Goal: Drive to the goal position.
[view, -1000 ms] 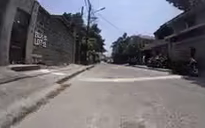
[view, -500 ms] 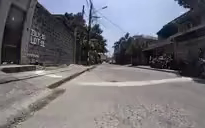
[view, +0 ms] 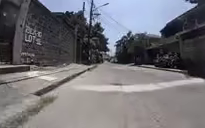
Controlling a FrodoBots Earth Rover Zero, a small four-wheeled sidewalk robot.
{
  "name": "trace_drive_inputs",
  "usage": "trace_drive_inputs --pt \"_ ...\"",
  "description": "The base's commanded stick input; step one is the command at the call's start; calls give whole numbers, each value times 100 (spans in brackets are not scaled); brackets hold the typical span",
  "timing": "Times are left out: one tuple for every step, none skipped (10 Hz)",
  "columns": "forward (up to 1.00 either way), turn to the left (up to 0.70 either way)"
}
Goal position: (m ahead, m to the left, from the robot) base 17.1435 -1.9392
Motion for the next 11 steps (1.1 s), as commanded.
trace_drive_inputs --pt "100 0" --pt "100 0" --pt "100 0" --pt "100 0" --pt "100 0" --pt "100 0" --pt "100 0" --pt "100 0" --pt "100 -5" --pt "100 -12" --pt "100 -40"
